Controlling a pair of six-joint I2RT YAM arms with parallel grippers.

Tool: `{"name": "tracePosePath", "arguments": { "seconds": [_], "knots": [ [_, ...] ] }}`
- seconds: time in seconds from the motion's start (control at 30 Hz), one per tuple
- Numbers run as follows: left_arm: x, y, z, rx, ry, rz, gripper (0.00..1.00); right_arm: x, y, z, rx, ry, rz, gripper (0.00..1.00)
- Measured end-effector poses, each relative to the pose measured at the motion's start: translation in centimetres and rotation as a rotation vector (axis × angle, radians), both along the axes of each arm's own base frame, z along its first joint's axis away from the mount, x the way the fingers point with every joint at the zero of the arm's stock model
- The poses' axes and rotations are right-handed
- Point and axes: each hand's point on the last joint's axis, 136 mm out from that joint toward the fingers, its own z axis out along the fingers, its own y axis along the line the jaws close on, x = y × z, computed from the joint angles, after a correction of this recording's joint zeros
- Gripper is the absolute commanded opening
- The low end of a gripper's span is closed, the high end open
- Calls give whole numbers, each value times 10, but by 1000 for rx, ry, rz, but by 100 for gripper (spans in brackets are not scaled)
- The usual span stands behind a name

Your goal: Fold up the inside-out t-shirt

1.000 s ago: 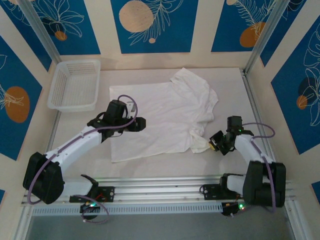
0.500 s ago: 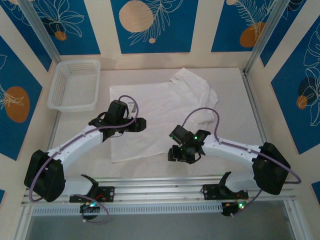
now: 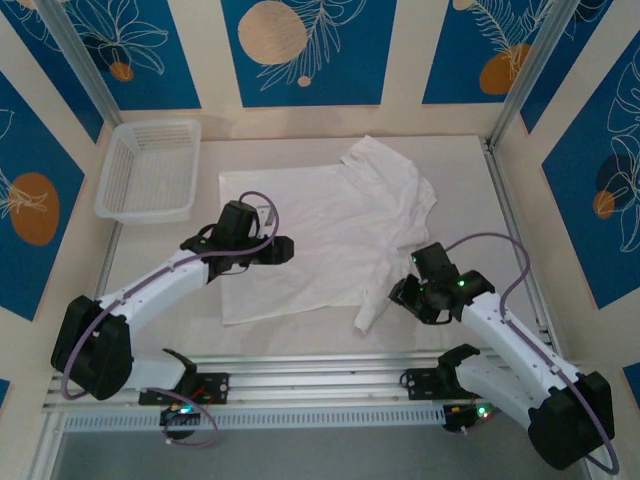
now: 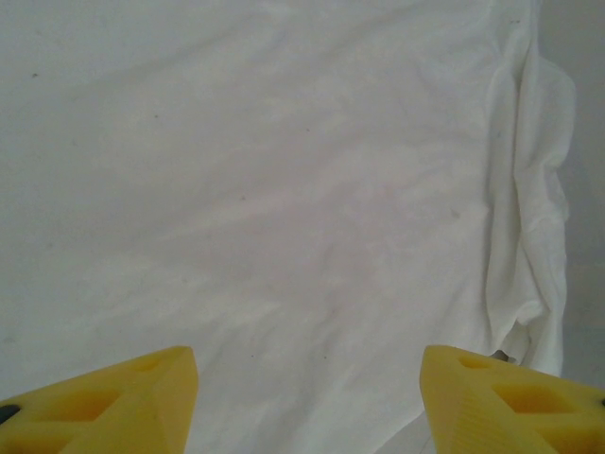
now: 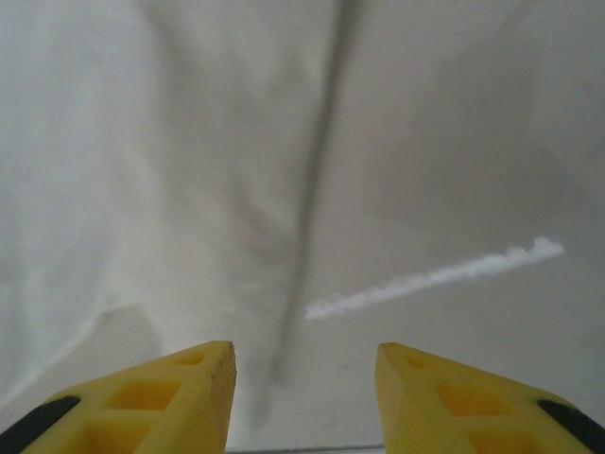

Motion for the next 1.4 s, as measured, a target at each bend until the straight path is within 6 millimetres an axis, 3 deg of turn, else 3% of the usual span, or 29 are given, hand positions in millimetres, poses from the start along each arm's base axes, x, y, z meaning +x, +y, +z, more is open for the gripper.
{"name": "tracePosePath", "arguments": {
  "seconds": [0.2,0.37,0.4,0.47,0.5,0.67,0.8,0.9,1.0,1.1,1.27,1.4],
  "knots": [
    [1,-1,-9,10,22,2,63,-19,27,-26,90,58,53,41],
    [2,-2,-9,9,20,0,64,-11,55,-32,123,51,127,35],
    [2,-2,-9,9,20,1,64,-8,61,-33,121,50,144,31],
    [3,-3,-10,6,20,3,64,1,72,-34,119,45,176,2],
    [3,-3,-10,5,20,2,63,7,80,-35,120,41,193,0],
    [2,-4,-10,6,22,1,64,35,114,-30,104,21,289,0],
    [2,-2,-9,10,16,6,64,57,148,-20,78,8,390,8],
    [2,-2,-9,9,16,6,64,69,161,-29,43,33,437,10],
    [2,-2,-9,9,15,6,63,82,161,-37,-3,63,455,14],
    [2,-2,-9,10,16,6,64,108,158,-31,-1,53,444,35],
    [1,-1,-8,13,9,8,64,143,144,-3,39,-20,404,39],
    [-3,2,-10,16,8,10,64,135,126,31,66,-102,358,38]
  ]
}}
